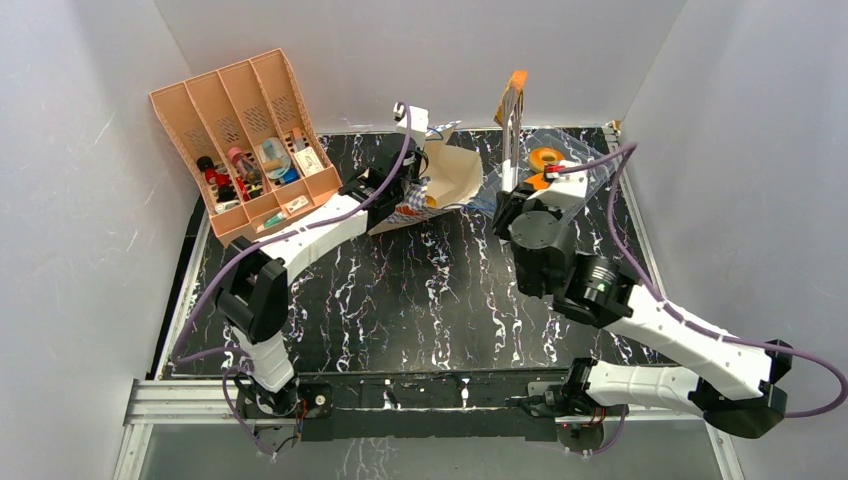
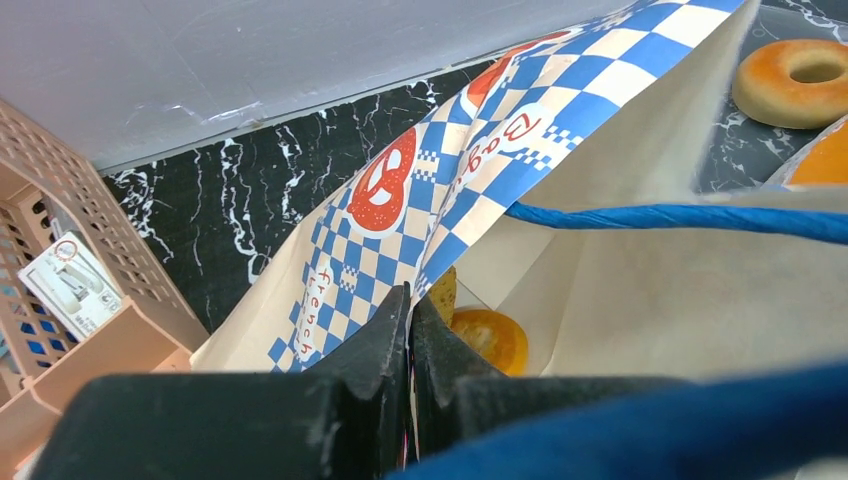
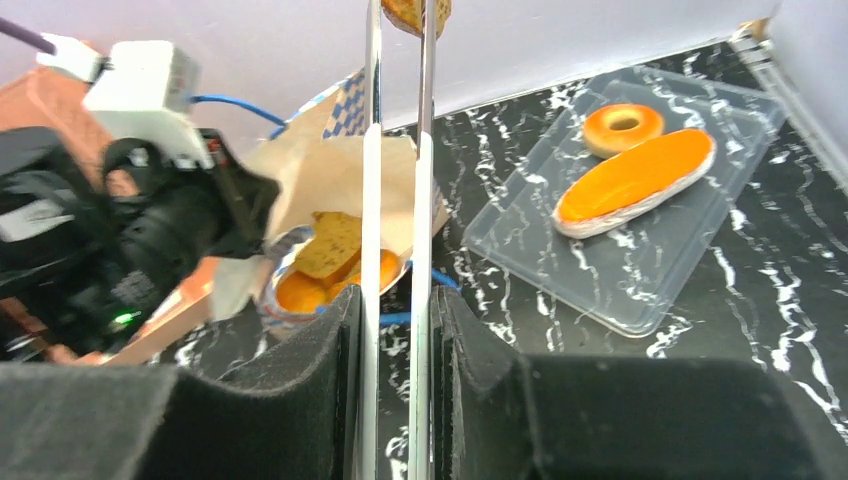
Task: Take the fake bread out of the paper bag
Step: Take out the fake bread from the paper bag, then place the fake bread in the container.
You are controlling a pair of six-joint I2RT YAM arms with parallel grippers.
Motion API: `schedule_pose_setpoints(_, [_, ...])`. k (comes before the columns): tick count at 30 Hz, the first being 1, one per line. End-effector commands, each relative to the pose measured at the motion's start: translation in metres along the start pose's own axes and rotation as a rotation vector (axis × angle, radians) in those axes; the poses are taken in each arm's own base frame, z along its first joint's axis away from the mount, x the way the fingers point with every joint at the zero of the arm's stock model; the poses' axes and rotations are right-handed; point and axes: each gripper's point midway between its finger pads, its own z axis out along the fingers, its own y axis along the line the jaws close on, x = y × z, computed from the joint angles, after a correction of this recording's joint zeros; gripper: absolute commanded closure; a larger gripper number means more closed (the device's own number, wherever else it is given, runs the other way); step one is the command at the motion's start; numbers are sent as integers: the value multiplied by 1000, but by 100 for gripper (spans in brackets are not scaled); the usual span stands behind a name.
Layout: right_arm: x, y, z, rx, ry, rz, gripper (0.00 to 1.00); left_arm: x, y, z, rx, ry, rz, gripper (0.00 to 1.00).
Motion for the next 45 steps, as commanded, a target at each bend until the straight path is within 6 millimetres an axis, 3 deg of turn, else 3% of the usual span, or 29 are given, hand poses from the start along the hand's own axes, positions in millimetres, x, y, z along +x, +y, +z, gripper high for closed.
schedule_pose_setpoints(1, [-24,-8,11,133,-98,-22,100,-14,27,-26,-45,-9,15,100])
schedule_pose_setpoints(5, [-15,-28,44,197,-63,-63,100,-28,33,-42,-44,-47,-1,100])
schedule_pose_setpoints(10, [4,-79,93,295,16,-94,100,-43,39,-58,-33,-87,-19,100])
schedule_pose_setpoints(16, [30,-143,141,431,111,-121,100,-46,42,-71,-21,-103,-29,100])
schedule_pose_setpoints(20, [48,-189,159,543,162,-114,100,-45,45,-80,-16,-114,-34,100])
schedule_pose_setpoints(26, [70,-232,172,639,221,-120,100,-46,49,-86,-17,-131,-30,100])
schedule_pose_setpoints(33, [92,-251,188,665,271,-135,100,-48,47,-89,-2,-156,-44,100])
schedule_pose_setpoints(45, [116,-254,214,648,310,-147,100,-45,48,-87,-11,-150,-44,100])
